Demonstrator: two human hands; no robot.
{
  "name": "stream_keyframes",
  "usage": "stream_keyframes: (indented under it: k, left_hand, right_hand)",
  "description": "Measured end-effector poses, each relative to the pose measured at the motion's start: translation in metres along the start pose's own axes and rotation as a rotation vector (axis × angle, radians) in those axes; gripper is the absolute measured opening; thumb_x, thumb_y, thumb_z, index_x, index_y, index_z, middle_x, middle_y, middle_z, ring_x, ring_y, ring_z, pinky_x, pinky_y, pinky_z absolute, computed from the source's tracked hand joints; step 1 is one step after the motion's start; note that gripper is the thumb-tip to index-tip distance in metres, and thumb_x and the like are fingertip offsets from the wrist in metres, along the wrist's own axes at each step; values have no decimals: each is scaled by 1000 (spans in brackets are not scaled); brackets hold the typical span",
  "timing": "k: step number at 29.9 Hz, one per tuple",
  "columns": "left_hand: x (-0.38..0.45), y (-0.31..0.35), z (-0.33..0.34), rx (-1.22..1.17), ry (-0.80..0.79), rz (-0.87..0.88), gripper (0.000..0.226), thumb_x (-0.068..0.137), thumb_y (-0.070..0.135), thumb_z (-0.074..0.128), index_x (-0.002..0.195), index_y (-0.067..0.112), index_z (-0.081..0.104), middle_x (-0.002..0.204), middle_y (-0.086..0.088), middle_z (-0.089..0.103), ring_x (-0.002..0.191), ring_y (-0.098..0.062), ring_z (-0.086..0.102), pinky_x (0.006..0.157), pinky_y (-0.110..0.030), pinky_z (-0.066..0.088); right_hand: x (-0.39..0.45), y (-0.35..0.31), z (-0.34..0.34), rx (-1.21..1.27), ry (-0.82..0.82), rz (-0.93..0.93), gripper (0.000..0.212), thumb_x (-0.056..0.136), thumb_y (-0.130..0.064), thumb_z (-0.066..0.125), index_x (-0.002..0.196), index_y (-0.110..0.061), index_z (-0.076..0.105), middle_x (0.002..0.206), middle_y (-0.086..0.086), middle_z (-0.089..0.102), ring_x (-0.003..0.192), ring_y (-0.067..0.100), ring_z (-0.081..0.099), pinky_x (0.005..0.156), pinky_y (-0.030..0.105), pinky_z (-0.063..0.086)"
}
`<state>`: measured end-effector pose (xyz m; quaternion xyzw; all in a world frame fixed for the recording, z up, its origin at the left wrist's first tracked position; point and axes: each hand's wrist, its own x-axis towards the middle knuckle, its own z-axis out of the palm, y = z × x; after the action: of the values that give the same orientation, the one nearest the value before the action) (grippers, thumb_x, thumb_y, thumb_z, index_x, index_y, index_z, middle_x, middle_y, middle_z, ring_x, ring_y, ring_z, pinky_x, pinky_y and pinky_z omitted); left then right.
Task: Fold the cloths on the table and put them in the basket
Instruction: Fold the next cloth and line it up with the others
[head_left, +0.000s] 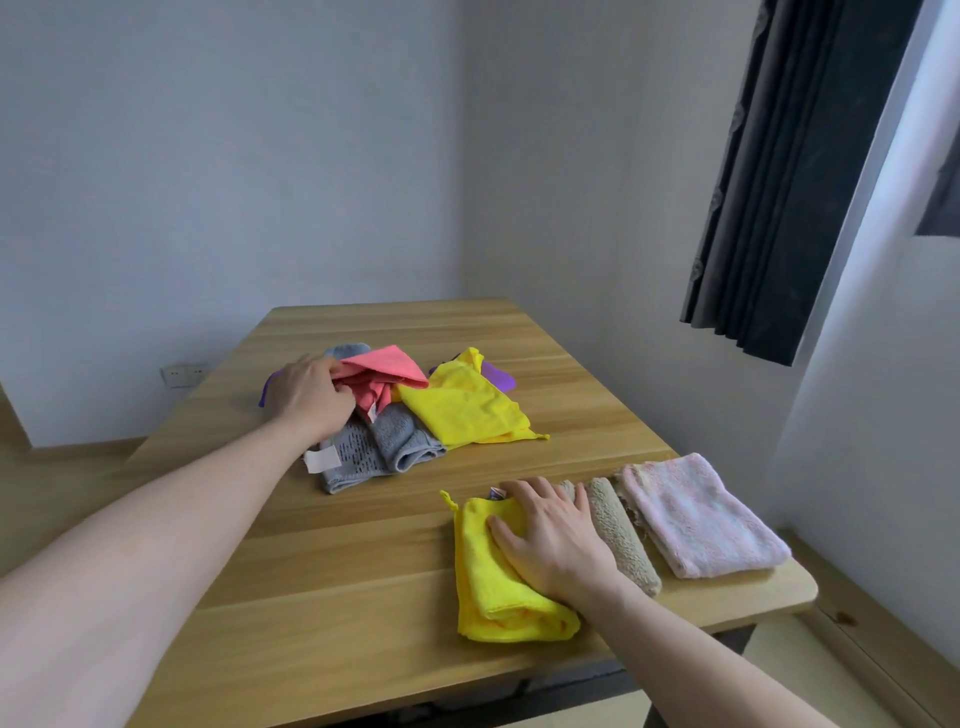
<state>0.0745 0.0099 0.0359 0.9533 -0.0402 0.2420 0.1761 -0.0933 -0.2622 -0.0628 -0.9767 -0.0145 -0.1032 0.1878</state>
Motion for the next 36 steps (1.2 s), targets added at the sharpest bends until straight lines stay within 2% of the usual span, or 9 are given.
stream_keyframes:
  k: [3, 7, 13, 18, 23, 30, 33, 36]
  left_hand:
    - [10, 3, -22, -40, 82, 3, 39, 84, 12, 58, 120, 20, 71, 129, -11, 66, 117, -36, 60, 98, -40, 47]
    - [18, 8, -46, -46, 149, 75, 37, 87, 5, 54, 118, 19, 70, 129, -9, 65, 116, -35, 61, 97, -40, 47]
    - [27, 16, -85, -193, 241, 92, 31, 87, 4, 55, 106, 23, 72, 122, -1, 70, 110, -29, 63, 94, -39, 51]
    - [32, 29, -120, -303, 333, 109, 27, 89, 5, 56, 104, 20, 73, 114, -1, 71, 105, -24, 64, 89, -28, 45]
    - [30, 41, -159, -373, 392, 154, 28, 89, 8, 53, 103, 22, 72, 116, 0, 70, 107, -23, 63, 96, -34, 49]
    - [18, 58, -212, -363, 398, 262, 32, 86, 7, 51, 100, 22, 74, 109, 2, 74, 99, -24, 66, 92, -32, 52]
    - [9, 65, -227, -362, 391, 296, 33, 86, 4, 50, 100, 21, 75, 106, 4, 74, 97, -20, 65, 87, -26, 48]
    - [-4, 72, -236, -366, 357, 333, 33, 86, 3, 50, 98, 22, 74, 99, 5, 73, 90, -17, 64, 84, -26, 47]
  right_hand:
    - [0, 0, -1, 2, 2, -5, 55, 96, -63, 36, 144, -36, 44, 144, -10, 48, 138, 19, 40, 124, 56, 5]
    - [0, 2, 1, 2, 13, -9, 58, 94, -65, 33, 143, -37, 45, 142, -11, 49, 137, 19, 42, 124, 55, 7]
    - [-1, 3, 2, 1, 12, -4, 58, 95, -65, 34, 145, -36, 43, 143, -11, 48, 138, 18, 41, 125, 54, 7]
    - [0, 1, 0, 15, 0, 7, 56, 97, -65, 36, 146, -37, 41, 145, -12, 47, 139, 18, 41, 125, 53, 6]
    - [0, -2, -6, 14, -32, 34, 59, 97, -65, 40, 149, -37, 39, 148, -10, 44, 141, 22, 39, 125, 53, 6]
    - [2, -7, -27, -12, -70, 48, 70, 95, -65, 50, 154, -34, 32, 154, -2, 39, 143, 28, 35, 121, 48, 22]
    - [-2, -20, -36, -91, -14, 3, 70, 95, -66, 47, 154, -33, 31, 155, -2, 39, 144, 26, 36, 122, 52, 19]
    - [-19, -45, -37, -95, -53, -7, 73, 93, -71, 44, 153, -32, 35, 160, -1, 32, 148, 26, 29, 123, 55, 15]
